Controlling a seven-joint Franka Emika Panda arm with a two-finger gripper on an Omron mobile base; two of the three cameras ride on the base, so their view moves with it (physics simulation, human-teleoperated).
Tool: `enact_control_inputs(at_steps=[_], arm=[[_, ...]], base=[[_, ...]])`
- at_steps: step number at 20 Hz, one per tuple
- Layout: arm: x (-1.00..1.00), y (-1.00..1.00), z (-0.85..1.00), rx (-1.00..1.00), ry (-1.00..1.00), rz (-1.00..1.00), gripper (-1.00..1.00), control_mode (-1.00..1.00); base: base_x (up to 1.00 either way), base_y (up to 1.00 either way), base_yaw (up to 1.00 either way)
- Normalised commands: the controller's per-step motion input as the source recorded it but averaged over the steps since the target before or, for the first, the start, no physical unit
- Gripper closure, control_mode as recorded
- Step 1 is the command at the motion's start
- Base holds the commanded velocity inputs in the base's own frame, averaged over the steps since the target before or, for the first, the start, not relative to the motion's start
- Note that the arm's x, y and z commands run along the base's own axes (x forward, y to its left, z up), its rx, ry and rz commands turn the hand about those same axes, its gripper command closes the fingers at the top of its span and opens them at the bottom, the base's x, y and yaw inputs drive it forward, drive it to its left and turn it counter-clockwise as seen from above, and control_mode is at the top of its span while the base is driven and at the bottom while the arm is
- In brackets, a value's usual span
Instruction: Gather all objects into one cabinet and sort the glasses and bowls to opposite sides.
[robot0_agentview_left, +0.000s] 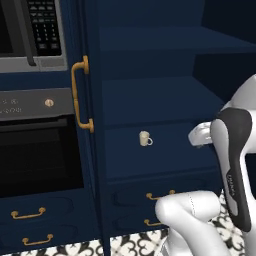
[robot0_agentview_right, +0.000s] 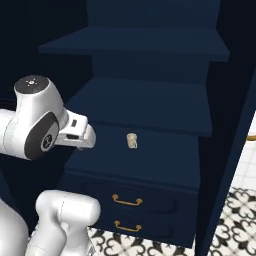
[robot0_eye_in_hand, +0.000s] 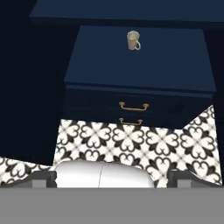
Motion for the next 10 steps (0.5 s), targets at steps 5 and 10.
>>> enact_control_inputs(at_steps=[5, 10], arm=[[0.49, -0.59, -0.66, 0.09, -0.33, 0.05, -1.0, -1.0], [0.99, -0.49, -0.45, 0.12, -0.22, 0.08, -1.0, -1.0]], base=[[0.0, 0.0, 0.0], [0.0, 0.0, 0.0]])
